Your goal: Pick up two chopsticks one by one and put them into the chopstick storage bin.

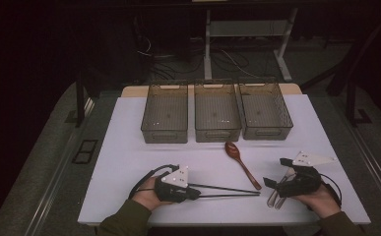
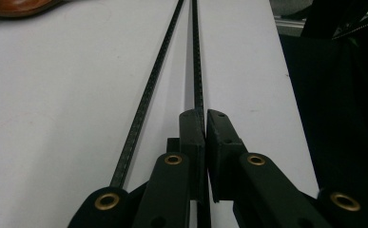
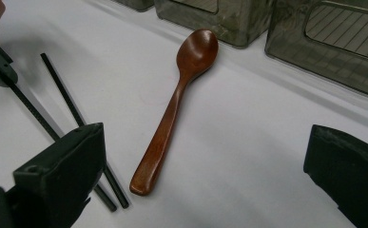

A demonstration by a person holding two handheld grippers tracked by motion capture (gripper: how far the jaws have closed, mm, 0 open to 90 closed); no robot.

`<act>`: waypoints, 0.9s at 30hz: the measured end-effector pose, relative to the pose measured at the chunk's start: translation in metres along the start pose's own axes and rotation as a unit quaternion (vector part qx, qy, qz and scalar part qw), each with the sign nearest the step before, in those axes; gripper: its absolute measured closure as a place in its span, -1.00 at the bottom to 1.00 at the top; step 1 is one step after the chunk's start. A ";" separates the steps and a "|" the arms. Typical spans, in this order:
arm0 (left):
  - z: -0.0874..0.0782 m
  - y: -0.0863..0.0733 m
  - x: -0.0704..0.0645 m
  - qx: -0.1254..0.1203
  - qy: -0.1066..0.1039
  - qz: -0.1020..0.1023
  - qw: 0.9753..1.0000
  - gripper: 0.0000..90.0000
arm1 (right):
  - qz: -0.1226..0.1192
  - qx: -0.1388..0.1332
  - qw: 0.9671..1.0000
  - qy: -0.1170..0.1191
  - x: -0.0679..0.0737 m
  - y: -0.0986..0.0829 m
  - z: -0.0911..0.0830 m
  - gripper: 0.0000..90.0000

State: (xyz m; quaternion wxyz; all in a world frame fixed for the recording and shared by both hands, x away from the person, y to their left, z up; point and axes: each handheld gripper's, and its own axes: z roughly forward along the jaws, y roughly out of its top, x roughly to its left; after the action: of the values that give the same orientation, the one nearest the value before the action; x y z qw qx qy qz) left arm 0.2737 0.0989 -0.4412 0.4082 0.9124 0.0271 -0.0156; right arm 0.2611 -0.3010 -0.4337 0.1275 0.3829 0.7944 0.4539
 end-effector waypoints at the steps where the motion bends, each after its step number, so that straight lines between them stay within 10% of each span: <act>1: 0.000 0.000 0.000 -0.003 0.000 -0.003 1.000 0.90 | 0.000 0.000 1.000 0.000 0.000 0.000 0.000 -0.99; 27: -0.023 0.005 -0.008 -0.046 0.021 -0.025 0.998 0.90 | 0.010 0.005 1.000 0.007 0.002 -0.005 0.006 -0.99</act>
State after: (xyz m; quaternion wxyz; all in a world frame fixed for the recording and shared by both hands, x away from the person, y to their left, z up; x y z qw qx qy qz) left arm 0.2666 0.1125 -0.4213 0.4488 0.8917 0.0588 -0.0051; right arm 0.2611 -0.2972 -0.4410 0.1158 0.3885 0.7934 0.4540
